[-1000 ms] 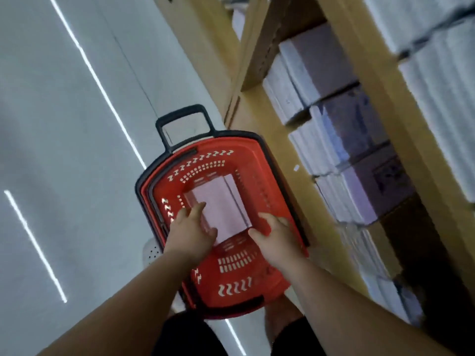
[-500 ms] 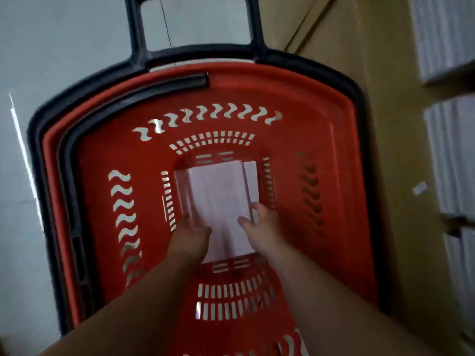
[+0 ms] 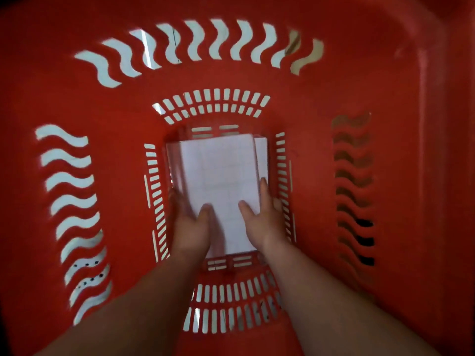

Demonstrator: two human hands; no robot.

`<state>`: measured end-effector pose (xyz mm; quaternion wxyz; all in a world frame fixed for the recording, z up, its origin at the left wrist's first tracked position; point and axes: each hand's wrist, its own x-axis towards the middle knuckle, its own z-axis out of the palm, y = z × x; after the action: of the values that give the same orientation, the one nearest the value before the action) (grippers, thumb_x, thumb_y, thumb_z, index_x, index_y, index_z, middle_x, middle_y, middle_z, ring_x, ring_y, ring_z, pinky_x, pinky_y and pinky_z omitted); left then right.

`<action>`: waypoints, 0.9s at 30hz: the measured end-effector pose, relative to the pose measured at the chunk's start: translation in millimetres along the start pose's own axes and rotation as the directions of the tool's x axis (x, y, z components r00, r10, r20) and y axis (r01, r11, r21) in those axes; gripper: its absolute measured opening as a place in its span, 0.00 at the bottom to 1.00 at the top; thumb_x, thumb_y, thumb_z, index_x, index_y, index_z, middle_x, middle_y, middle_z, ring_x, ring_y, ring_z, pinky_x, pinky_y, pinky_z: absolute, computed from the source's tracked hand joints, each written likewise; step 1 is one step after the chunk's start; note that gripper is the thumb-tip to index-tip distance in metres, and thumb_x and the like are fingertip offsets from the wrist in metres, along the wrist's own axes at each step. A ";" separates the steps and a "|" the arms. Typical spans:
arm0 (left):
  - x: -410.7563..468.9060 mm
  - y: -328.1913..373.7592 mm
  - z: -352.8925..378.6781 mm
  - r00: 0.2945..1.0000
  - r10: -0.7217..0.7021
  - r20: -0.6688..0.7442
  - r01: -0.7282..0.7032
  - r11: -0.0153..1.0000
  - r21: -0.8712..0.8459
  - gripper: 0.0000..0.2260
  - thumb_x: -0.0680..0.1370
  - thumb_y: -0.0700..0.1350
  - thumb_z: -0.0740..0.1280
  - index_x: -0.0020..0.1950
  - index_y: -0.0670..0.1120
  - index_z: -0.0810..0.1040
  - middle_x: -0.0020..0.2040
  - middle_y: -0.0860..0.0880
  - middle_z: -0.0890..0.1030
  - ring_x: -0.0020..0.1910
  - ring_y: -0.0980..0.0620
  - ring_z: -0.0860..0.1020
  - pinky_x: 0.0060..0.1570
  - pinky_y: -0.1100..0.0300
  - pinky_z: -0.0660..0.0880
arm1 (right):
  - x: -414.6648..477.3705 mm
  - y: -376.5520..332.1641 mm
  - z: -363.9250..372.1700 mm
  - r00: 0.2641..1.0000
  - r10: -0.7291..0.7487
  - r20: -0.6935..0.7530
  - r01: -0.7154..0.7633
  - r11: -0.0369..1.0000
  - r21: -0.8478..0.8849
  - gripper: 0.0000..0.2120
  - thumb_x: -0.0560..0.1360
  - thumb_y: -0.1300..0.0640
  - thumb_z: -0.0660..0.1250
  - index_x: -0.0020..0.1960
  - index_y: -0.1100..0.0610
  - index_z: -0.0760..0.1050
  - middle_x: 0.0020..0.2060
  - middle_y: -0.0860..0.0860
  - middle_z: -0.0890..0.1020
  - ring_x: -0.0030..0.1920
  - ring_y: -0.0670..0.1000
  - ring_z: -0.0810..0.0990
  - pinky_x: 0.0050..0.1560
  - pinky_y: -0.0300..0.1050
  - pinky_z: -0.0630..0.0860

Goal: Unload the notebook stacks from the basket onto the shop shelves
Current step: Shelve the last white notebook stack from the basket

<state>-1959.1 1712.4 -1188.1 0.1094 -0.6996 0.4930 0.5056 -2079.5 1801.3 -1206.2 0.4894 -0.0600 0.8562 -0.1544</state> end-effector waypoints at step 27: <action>-131.8 86.7 -91.7 0.982 0.019 0.187 -0.066 0.967 0.247 0.32 0.83 0.45 0.61 0.81 0.64 0.48 0.80 0.49 0.63 0.72 0.40 0.71 0.64 0.44 0.74 | -136.3 -41.1 -61.3 0.963 0.264 0.055 -0.268 0.908 0.324 0.46 0.67 0.42 0.73 0.81 0.42 0.56 0.72 0.52 0.76 0.67 0.56 0.77 0.69 0.55 0.74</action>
<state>-1973.9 1686.5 -1008.1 0.2314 -0.6197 0.5561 0.5031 -2064.0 1809.7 -1052.2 0.5131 0.1387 0.8163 -0.2263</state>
